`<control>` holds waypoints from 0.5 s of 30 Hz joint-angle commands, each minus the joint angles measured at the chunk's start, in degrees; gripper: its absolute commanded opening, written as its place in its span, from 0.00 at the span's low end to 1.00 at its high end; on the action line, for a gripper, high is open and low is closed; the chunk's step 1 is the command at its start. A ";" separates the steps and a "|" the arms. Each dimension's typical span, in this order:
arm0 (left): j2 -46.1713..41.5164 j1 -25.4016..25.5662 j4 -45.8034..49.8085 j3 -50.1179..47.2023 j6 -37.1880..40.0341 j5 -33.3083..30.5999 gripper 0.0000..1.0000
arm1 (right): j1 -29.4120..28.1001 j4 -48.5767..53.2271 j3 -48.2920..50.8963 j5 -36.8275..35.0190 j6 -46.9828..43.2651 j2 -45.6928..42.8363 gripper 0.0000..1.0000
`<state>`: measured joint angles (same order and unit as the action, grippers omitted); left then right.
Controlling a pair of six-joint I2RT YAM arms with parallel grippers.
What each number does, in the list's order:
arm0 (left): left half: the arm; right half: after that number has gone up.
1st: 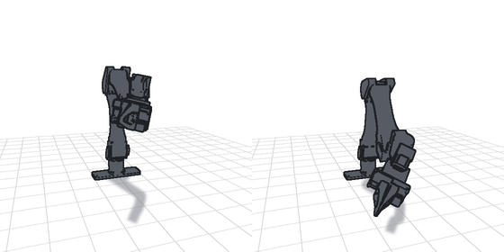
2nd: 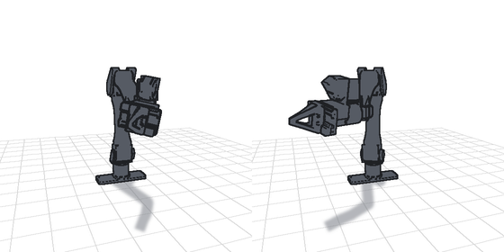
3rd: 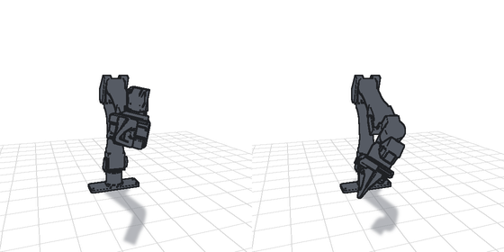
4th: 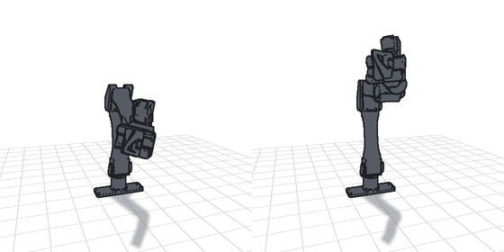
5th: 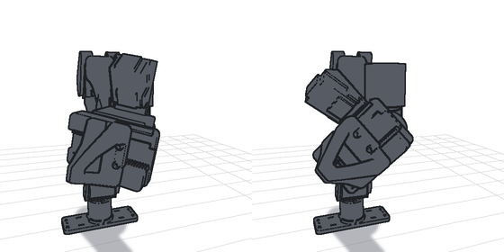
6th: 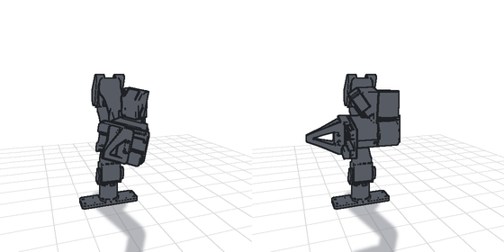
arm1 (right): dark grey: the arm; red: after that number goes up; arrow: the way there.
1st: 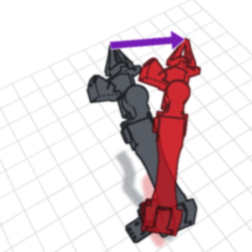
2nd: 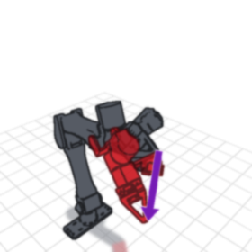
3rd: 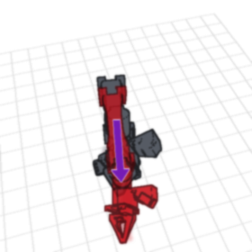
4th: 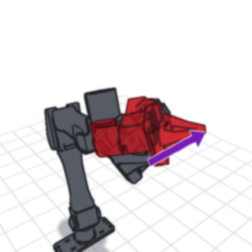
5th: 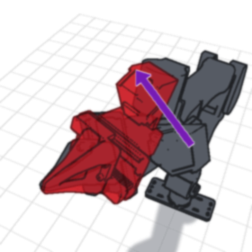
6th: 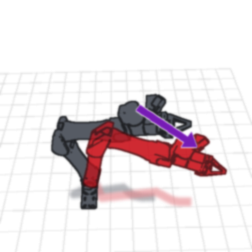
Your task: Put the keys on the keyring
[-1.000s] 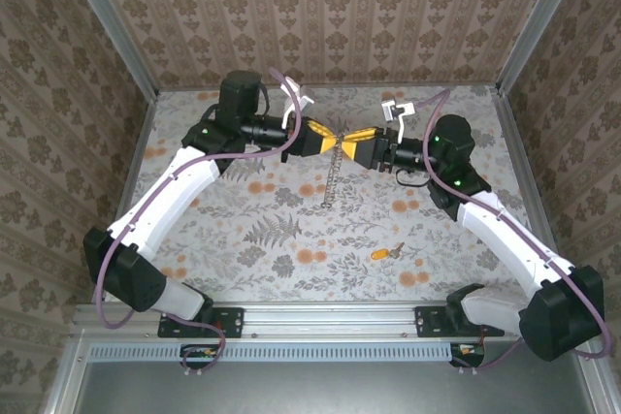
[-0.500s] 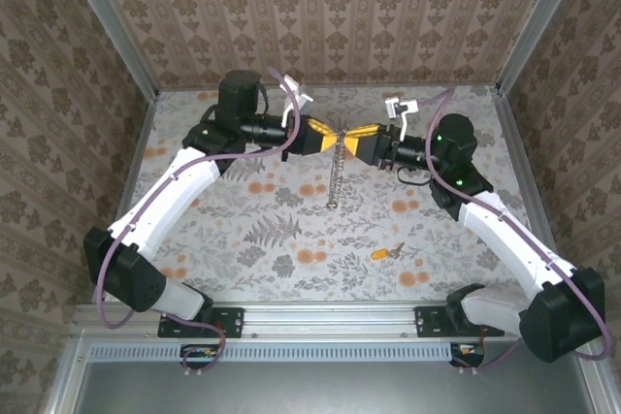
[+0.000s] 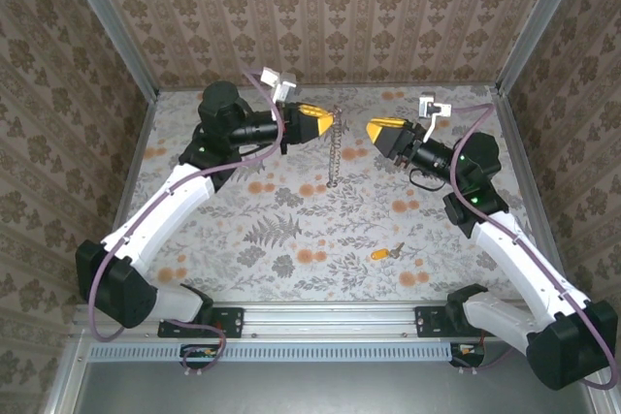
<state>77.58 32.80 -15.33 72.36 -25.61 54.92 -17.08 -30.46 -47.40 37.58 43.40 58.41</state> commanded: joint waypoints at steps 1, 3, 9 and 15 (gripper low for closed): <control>-2.48 1.07 -6.25 -0.30 -4.09 -2.83 0.00 | 0.00 -5.23 0.24 -0.84 3.26 0.64 0.30; -2.91 1.54 -6.21 -0.29 -4.34 -3.91 0.00 | -0.10 -6.02 0.12 -0.52 3.84 1.06 0.29; -3.77 2.69 -6.07 -0.44 -4.20 -6.38 0.00 | -0.54 -9.17 -0.48 0.89 5.59 2.27 0.28; -3.76 3.40 -6.10 -1.36 -2.89 -8.14 0.00 | -2.68 -11.63 -2.27 2.47 6.00 3.83 0.29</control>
<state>75.35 35.68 -18.50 71.75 -28.53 48.66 -18.76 -37.80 -47.62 38.15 48.36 61.54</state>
